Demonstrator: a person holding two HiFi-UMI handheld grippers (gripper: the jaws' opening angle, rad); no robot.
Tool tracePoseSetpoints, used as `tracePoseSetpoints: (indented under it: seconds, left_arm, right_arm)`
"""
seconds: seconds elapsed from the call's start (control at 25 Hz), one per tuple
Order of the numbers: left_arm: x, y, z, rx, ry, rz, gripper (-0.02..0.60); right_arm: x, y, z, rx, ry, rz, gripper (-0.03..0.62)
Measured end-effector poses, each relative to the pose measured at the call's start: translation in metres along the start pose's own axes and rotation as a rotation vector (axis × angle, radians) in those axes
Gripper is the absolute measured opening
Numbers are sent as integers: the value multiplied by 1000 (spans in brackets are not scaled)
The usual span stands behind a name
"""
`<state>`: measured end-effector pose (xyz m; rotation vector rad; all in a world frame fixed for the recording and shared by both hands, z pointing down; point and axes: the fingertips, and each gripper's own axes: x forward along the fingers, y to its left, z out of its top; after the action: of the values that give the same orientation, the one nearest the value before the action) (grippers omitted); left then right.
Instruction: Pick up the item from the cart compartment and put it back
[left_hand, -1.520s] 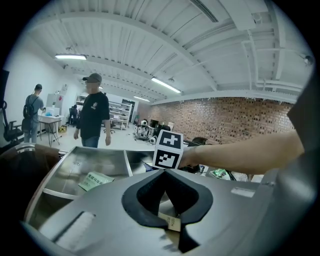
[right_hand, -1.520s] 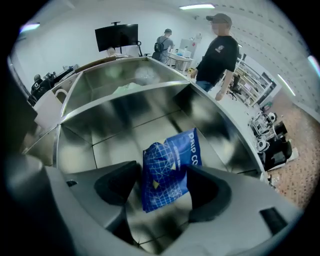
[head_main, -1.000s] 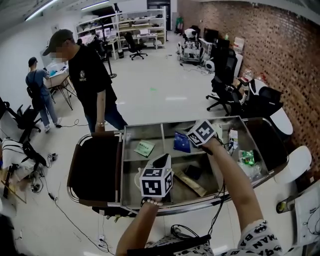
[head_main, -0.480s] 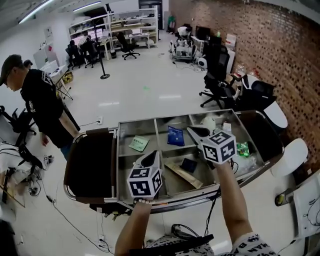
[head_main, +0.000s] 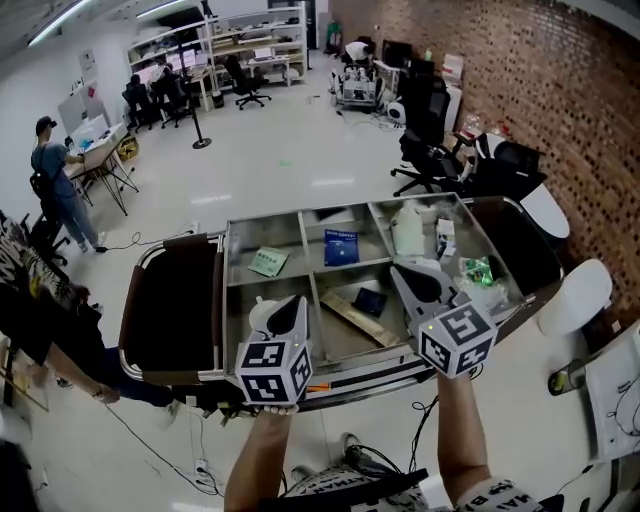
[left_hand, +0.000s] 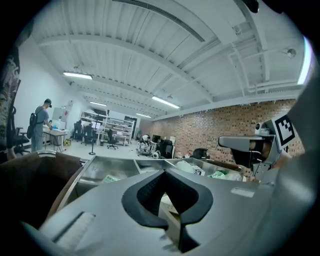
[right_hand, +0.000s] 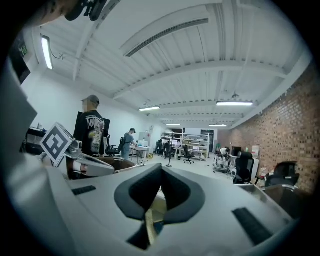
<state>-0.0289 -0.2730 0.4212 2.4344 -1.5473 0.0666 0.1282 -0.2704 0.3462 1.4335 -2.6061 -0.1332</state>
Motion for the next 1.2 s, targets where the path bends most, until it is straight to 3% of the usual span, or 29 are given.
tracePoseSetpoints:
  seconds: [0.6, 0.84, 1.2]
  left_arm:
    - [-81, -24, -51, 25, 23, 7, 0]
    - [-95, -30, -67, 11, 38, 5, 0]
    - [-98, -42, -64, 20, 28, -20, 0]
  right_arm:
    - [-84, 88, -69, 115, 52, -20, 9]
    - [-96, 102, -89, 184, 64, -18, 8]
    - [-107, 105, -83, 164, 66, -22, 9]
